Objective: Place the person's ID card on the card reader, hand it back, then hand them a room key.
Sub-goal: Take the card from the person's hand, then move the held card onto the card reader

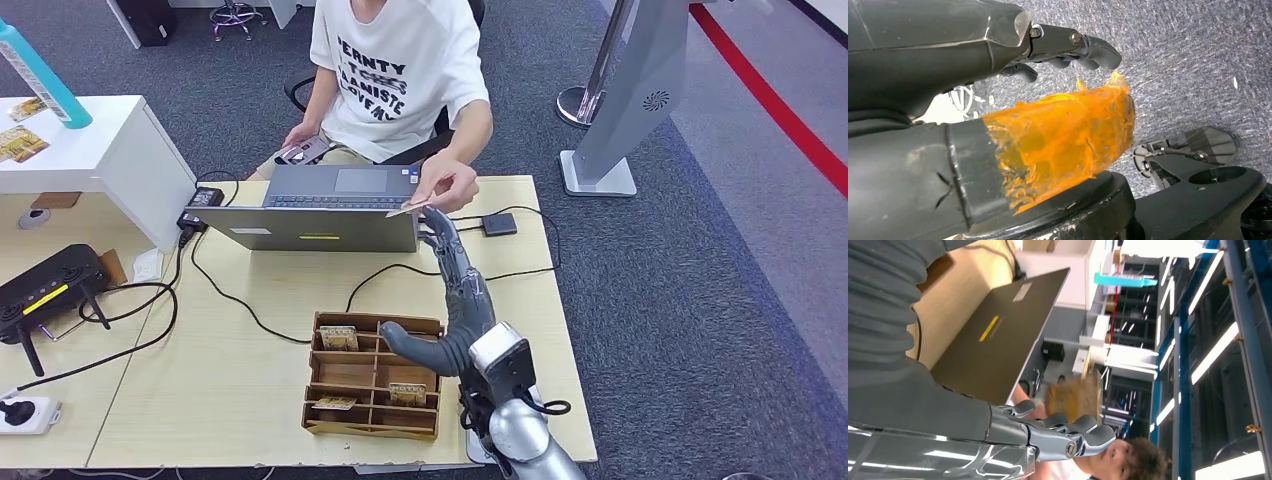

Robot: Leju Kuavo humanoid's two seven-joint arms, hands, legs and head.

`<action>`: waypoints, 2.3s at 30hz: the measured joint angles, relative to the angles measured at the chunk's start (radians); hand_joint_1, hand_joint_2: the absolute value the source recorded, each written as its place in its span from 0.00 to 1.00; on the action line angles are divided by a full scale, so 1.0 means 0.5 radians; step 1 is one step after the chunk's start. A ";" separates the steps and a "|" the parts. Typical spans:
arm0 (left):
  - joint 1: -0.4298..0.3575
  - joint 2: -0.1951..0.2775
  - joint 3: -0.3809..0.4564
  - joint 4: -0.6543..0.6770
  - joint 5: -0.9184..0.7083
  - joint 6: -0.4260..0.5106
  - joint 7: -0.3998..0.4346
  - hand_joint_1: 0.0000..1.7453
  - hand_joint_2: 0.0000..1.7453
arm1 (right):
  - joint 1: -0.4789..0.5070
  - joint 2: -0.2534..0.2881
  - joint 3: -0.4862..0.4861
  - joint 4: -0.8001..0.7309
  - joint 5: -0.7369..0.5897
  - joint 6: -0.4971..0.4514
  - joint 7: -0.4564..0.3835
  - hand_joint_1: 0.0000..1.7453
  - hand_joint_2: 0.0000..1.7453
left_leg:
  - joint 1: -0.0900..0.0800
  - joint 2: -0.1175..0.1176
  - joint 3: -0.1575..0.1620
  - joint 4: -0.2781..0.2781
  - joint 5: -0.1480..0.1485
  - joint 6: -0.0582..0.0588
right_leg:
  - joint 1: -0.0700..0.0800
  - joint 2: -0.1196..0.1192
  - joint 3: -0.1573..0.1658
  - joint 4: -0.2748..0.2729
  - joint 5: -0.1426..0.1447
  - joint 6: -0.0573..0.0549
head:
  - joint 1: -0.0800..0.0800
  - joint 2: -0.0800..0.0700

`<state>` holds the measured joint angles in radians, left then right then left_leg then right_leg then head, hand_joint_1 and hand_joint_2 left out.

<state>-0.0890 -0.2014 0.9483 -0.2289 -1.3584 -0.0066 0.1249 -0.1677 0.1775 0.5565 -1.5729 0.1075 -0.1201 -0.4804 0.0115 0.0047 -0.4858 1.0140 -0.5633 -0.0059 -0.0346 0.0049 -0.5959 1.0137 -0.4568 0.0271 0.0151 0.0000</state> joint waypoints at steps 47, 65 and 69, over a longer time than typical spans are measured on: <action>0.000 0.002 -0.002 0.000 -0.051 -0.047 -0.001 0.00 0.00 | -0.574 -0.109 0.124 0.806 1.859 -1.023 0.743 0.74 1.00 | 0.000 0.000 0.000 0.000 0.000 0.000 | 0.000 0.000 -0.001 0.001 0.000 0.000 | 0.000 0.000; 0.001 0.002 -0.002 0.000 -0.038 -0.047 0.010 0.00 0.00 | -0.555 -0.112 0.127 0.820 1.771 -1.015 0.727 1.00 1.00 | 0.000 0.000 0.000 0.000 0.000 0.000 | 0.000 0.000 -0.002 0.000 0.000 0.000 | 0.000 0.000; 0.001 0.002 -0.002 0.000 -0.034 -0.046 0.010 0.00 0.00 | -0.536 -0.112 0.127 0.819 1.703 -1.015 0.695 1.00 1.00 | 0.000 0.000 -0.001 0.000 0.000 0.000 | 0.000 0.000 -0.002 0.000 0.000 0.000 | 0.000 0.000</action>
<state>-0.0884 -0.2002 0.9476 -0.2289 -1.3753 -0.0298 0.1301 -0.4355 0.1213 0.6199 -1.1633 0.9589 -0.6275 -0.1330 0.0115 0.0046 -0.4861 1.0142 -0.5632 -0.0059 -0.0345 0.0049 -0.5969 1.0140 -0.4566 0.0271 0.0152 0.0000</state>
